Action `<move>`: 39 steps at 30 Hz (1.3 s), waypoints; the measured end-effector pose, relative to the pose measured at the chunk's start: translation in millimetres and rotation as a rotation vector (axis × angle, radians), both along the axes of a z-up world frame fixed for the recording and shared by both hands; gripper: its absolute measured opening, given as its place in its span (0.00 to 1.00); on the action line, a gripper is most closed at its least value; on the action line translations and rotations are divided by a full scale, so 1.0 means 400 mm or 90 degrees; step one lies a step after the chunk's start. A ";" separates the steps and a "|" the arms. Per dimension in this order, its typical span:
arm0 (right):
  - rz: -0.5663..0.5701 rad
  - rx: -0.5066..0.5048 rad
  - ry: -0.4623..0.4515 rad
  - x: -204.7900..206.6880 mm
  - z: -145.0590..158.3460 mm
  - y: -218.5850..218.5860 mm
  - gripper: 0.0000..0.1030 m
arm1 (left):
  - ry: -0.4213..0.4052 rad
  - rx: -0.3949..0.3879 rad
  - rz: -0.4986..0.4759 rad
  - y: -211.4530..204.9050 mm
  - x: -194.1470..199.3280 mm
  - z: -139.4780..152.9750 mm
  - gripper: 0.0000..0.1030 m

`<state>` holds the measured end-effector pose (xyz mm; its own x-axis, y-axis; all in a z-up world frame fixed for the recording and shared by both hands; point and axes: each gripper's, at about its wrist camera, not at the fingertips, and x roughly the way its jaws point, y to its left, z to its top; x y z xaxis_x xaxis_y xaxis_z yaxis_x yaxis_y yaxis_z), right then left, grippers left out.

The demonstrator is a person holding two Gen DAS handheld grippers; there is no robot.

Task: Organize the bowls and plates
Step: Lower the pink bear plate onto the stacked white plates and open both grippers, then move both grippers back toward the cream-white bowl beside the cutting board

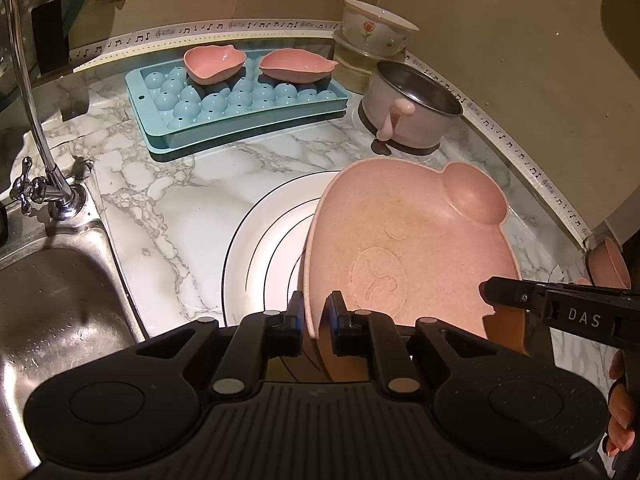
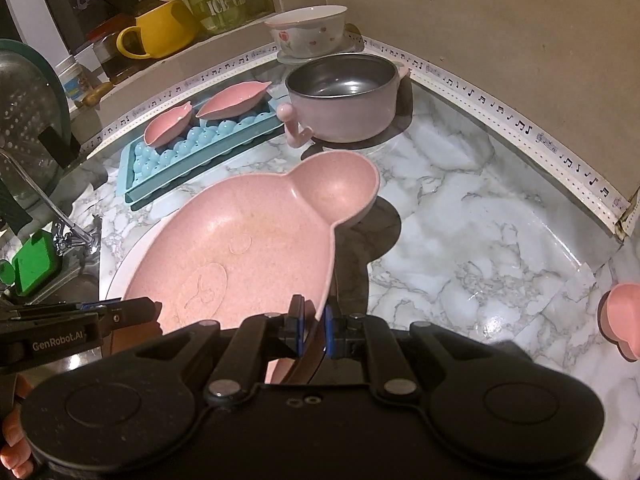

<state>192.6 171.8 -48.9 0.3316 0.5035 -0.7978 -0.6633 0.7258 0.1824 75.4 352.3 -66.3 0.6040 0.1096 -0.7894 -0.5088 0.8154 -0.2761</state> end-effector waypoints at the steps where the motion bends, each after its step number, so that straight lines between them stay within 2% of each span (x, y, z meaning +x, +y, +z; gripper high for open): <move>1: 0.000 0.001 -0.003 -0.001 0.001 0.000 0.08 | 0.000 -0.001 0.000 0.001 0.000 -0.001 0.12; 6: 0.000 0.002 -0.004 -0.002 0.003 0.001 0.08 | 0.001 -0.006 0.002 0.003 0.001 -0.003 0.12; 16: -0.027 0.000 0.016 0.004 0.003 -0.023 0.21 | 0.017 0.016 0.015 -0.001 -0.006 0.001 0.12; 20: -0.028 0.010 0.024 0.001 0.008 -0.038 0.23 | 0.019 0.018 0.018 -0.008 -0.015 0.007 0.12; 29: -0.017 0.036 0.014 -0.036 0.047 -0.067 0.30 | -0.007 0.058 0.009 -0.063 -0.045 0.070 0.15; 36: 0.004 0.060 -0.028 -0.095 0.107 -0.112 0.38 | -0.029 0.075 -0.005 -0.135 -0.065 0.118 0.15; 38: 0.004 0.068 -0.036 -0.110 0.122 -0.133 0.40 | -0.037 0.079 -0.013 -0.162 -0.070 0.132 0.18; 39: 0.003 0.072 -0.040 -0.116 0.130 -0.144 0.42 | -0.041 0.081 -0.016 -0.175 -0.072 0.138 0.24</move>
<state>146.2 114.1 3.0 0.3763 0.5902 -0.7142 -0.6791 0.7001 0.2207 46.6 282.2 -11.0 0.6562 0.1907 -0.7301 -0.4727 0.8581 -0.2007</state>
